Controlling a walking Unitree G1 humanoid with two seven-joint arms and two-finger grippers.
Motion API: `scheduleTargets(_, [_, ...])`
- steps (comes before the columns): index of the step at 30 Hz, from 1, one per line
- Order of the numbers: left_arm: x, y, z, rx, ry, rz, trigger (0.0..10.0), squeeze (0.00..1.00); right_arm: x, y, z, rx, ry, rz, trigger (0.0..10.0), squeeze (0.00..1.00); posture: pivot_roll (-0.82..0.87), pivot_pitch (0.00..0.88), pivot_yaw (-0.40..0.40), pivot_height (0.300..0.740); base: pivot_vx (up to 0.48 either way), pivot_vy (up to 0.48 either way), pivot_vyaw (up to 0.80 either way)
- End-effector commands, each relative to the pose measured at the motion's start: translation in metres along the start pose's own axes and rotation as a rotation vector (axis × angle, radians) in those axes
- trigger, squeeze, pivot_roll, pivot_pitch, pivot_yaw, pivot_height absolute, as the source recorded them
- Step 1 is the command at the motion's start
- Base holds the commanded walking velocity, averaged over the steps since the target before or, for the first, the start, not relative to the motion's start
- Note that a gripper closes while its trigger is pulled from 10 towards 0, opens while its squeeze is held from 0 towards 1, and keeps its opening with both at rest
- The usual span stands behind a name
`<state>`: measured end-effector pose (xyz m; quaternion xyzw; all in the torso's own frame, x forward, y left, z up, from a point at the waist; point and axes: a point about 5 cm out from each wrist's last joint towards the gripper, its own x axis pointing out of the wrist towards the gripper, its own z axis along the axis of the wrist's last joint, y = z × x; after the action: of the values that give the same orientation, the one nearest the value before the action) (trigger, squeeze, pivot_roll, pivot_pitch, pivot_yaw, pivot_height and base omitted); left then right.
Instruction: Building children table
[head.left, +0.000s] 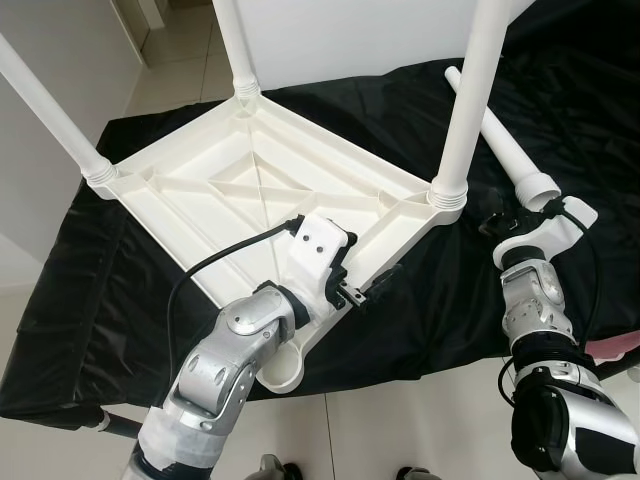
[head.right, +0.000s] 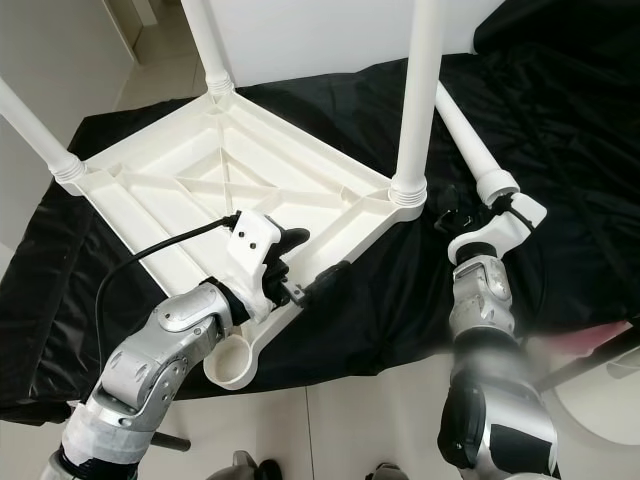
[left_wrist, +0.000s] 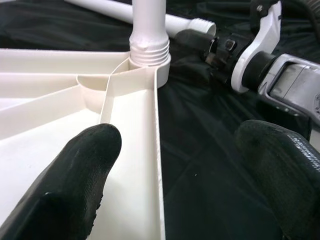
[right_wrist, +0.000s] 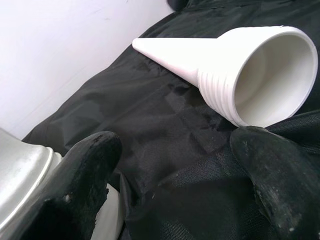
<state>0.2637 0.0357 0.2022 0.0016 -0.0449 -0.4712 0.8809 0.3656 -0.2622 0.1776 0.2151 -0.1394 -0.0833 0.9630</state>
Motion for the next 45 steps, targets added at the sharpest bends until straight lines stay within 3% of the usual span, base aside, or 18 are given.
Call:
scheduleTargets(1, [-0.005,0.007,-0.004,0.007,0.025,0.100,10.0,0.00,0.000,-0.001,-0.002,-0.005,0.004,-0.031,10.0,0.00,0.04,0.200,0.168,0.740,0.000,0.000,0.00])
scheduleTargets(17, [-0.010,0.012,-0.005,0.006,0.036,0.148,10.0,0.00,-0.003,0.014,-0.001,-0.081,-0.073,-0.088,10.0,0.00,0.05,0.201,0.148,0.740,0.000,0.000,0.00])
scheduleTargets(32, [-0.012,0.013,-0.007,-0.011,0.030,0.186,10.0,0.00,-0.009,0.024,-0.001,-0.164,-0.107,-0.045,10.0,0.00,0.04,0.181,0.111,0.740,0.000,0.000,0.00])
scheduleTargets(38, [-0.011,0.014,-0.012,-0.019,0.035,0.204,10.0,0.00,-0.017,0.018,-0.003,-0.188,-0.132,-0.119,10.0,0.00,0.03,0.168,0.096,0.740,0.000,0.000,0.00])
scheduleTargets(45, [-0.010,0.014,-0.010,-0.028,0.024,0.205,10.0,0.00,-0.015,0.010,0.007,-0.198,-0.171,-0.188,10.0,0.00,0.03,0.178,0.097,0.740,0.000,0.000,0.00])
